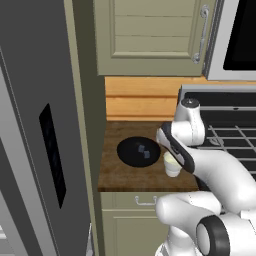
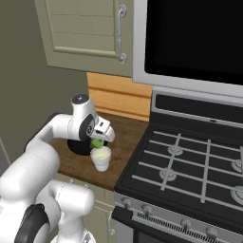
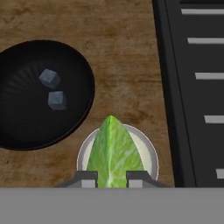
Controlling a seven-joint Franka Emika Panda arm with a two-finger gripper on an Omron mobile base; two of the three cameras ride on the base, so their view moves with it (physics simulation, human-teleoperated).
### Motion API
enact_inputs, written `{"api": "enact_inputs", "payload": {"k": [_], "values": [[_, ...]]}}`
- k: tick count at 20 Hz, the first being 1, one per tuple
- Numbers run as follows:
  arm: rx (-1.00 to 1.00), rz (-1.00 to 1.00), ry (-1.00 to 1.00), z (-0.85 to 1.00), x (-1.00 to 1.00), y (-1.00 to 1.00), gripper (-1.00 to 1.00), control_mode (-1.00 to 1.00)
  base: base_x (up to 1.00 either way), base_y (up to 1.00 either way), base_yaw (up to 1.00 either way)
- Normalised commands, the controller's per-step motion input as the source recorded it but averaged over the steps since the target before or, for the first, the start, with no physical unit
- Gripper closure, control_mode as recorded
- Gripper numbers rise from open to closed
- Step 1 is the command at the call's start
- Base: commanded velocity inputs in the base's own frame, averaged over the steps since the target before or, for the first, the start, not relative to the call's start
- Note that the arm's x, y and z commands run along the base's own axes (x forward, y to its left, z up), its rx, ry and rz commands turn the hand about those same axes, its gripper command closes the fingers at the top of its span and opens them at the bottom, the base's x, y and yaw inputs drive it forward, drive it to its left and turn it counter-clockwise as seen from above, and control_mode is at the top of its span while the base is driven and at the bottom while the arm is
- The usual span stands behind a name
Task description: Grab a lemon wedge from the fridge and one ice cube from the ice bowl, and put them in the glass of lemonade.
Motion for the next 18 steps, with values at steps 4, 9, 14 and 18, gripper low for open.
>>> {"api": "enact_inputs", "payload": {"k": [4, 9, 14, 18], "values": [[0.00, 0.00, -0.01, -0.11, 0.00, 0.00, 1.00, -1.00, 0.00, 0.00, 0.00], [0.00, 0.00, 0.00, 0.00, 0.00, 0.00, 1.00, -1.00, 0.00, 0.00, 0.00], [0.00, 0.00, 0.00, 0.00, 0.00, 0.00, -1.00, -1.00, 0.00, 0.00, 0.00], [0.00, 0.00, 0.00, 0.00, 0.00, 0.00, -1.00, -1.00, 0.00, 0.00, 0.00]]}}
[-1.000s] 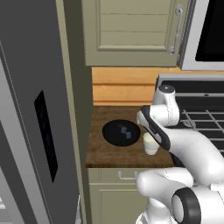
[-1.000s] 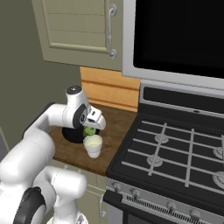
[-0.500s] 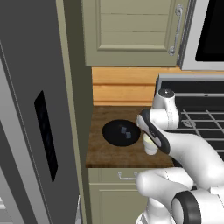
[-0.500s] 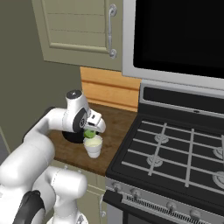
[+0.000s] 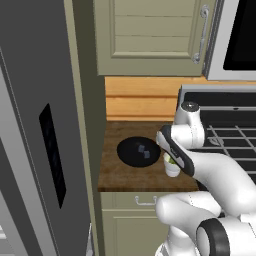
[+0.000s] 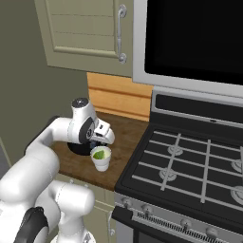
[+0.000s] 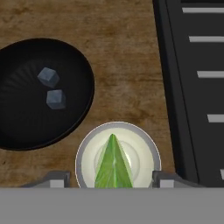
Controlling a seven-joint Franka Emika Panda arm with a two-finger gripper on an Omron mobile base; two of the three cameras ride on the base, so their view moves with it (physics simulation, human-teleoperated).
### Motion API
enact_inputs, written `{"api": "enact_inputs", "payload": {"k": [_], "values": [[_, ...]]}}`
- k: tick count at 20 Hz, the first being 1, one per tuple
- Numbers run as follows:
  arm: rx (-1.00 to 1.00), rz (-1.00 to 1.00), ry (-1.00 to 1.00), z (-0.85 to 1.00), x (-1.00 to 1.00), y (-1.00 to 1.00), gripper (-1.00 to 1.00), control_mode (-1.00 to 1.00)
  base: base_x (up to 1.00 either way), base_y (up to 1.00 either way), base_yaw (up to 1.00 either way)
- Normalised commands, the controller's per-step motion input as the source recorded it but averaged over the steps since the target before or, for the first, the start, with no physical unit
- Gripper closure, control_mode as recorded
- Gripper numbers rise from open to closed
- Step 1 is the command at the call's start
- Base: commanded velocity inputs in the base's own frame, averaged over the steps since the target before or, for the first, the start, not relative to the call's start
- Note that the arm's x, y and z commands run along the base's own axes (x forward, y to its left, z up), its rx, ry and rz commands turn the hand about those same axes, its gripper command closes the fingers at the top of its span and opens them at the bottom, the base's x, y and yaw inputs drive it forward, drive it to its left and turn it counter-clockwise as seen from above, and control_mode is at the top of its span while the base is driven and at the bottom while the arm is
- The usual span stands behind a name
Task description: Grab a lemon wedge from the fridge and one ice cube from the ice bowl, and put them in the glass of lemonade.
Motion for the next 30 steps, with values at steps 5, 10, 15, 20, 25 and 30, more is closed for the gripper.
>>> {"api": "enact_inputs", "payload": {"k": [5, 10, 15, 20, 25, 30], "values": [[0.00, 0.00, 0.00, 0.00, 0.00, 0.00, -1.00, -1.00, 0.00, 0.00, 0.00], [0.03, 0.00, 0.00, 0.22, 0.00, 0.00, -1.00, -1.00, 0.00, 0.00, 0.00], [0.09, 0.01, -0.03, 0.44, -0.10, 0.00, -1.00, -1.00, 0.00, 0.00, 0.00], [0.07, 0.04, -0.07, 0.39, -0.27, 0.07, -1.00, -1.00, 0.00, 0.00, 0.00], [0.01, 0.02, -0.01, 0.20, -0.02, 0.46, -1.00, -1.00, 0.00, 0.00, 0.00], [-0.06, 0.08, 0.11, -0.14, 0.06, 0.49, -1.00, -1.00, 0.00, 0.00, 0.00]]}}
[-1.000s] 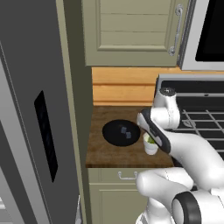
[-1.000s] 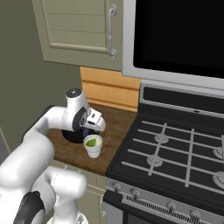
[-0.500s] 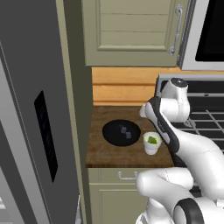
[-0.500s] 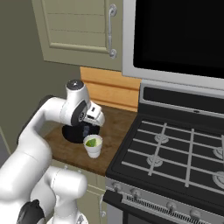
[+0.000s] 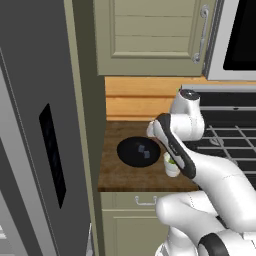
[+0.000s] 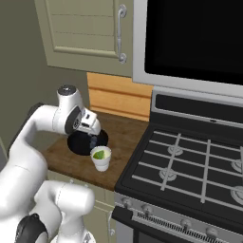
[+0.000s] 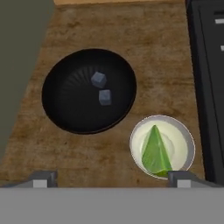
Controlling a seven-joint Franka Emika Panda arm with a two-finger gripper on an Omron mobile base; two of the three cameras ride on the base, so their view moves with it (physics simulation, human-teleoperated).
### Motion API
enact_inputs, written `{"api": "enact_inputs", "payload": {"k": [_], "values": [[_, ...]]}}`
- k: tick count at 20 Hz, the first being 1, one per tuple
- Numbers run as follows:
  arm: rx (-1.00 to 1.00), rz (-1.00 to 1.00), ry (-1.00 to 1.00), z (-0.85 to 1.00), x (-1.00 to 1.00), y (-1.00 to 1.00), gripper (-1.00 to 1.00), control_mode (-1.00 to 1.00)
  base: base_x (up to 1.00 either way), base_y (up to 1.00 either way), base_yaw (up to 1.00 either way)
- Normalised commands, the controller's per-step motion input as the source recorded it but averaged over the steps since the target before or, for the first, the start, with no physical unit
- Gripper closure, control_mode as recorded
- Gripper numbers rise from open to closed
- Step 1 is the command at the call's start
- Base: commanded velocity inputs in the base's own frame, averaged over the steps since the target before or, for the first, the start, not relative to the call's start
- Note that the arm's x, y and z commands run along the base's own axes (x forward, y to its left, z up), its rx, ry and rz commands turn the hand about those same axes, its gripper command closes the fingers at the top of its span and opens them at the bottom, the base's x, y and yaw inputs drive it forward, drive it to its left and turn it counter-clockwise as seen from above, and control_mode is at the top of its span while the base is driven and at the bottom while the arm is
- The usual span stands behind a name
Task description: Grab a lemon wedge from the fridge and one ice cube from the ice bowl, and put them in the glass of lemonade.
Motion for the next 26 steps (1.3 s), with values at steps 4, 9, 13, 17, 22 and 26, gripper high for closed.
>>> {"api": "enact_inputs", "payload": {"k": [4, 9, 13, 17, 22, 26], "values": [[-0.19, 0.14, 0.58, -0.08, 0.83, 0.22, -1.00, -1.00, 0.00, 0.00, 0.00], [-0.11, 0.10, 0.45, -0.23, 0.49, 0.22, -1.00, -1.00, 0.00, 0.00, 0.00], [0.03, 0.02, 0.01, -0.68, 0.27, 0.00, -1.00, -1.00, 0.00, 0.00, 0.00], [0.00, 0.04, -0.09, -1.00, 0.22, 0.00, -1.00, -1.00, 0.00, 0.00, 0.00], [0.01, 0.07, -0.01, -0.81, 0.59, 0.00, -1.00, -1.00, 0.00, 0.00, 0.00], [0.02, 0.09, 0.00, -0.53, 0.56, 0.00, -1.00, -1.00, 0.00, 0.00, 0.00]]}}
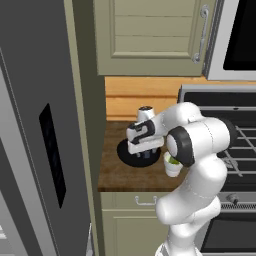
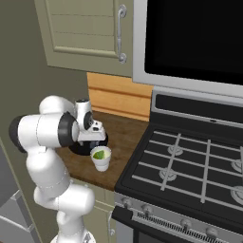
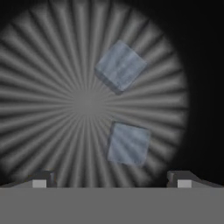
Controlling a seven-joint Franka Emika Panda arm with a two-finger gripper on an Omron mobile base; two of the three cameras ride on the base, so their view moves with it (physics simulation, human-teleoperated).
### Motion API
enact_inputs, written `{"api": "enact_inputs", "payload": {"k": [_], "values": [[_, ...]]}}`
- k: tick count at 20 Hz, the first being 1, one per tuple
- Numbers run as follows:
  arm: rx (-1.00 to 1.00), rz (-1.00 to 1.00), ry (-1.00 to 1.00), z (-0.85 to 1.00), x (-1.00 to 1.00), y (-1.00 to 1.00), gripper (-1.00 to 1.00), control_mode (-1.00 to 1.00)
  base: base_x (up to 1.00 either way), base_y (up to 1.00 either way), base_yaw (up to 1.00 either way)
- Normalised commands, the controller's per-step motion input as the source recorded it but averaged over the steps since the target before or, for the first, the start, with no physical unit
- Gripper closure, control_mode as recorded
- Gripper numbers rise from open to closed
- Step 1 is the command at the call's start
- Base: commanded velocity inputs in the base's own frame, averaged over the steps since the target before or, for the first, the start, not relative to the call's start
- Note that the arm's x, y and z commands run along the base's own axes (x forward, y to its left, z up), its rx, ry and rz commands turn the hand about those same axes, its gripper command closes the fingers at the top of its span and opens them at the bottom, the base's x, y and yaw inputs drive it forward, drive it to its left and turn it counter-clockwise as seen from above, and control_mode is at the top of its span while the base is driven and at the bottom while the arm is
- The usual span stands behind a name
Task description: Grab a lemon wedge from the fridge and one ice cube from the ice bowl, and put them in the glass of lemonade.
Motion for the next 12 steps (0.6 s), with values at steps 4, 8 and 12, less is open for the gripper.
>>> {"api": "enact_inputs", "payload": {"k": [4, 8, 12], "values": [[0.00, 0.02, 0.00, 0.00, 0.00, 0.00, -1.00, -1.00, 0.00, 0.00, 0.00], [0.00, 0.01, 0.00, -0.22, 0.23, 0.13, -1.00, -1.00, 0.00, 0.00, 0.00], [0.00, 0.00, 0.00, -0.33, 0.21, 0.03, -1.00, -1.00, 0.00, 0.00, 0.00]]}}
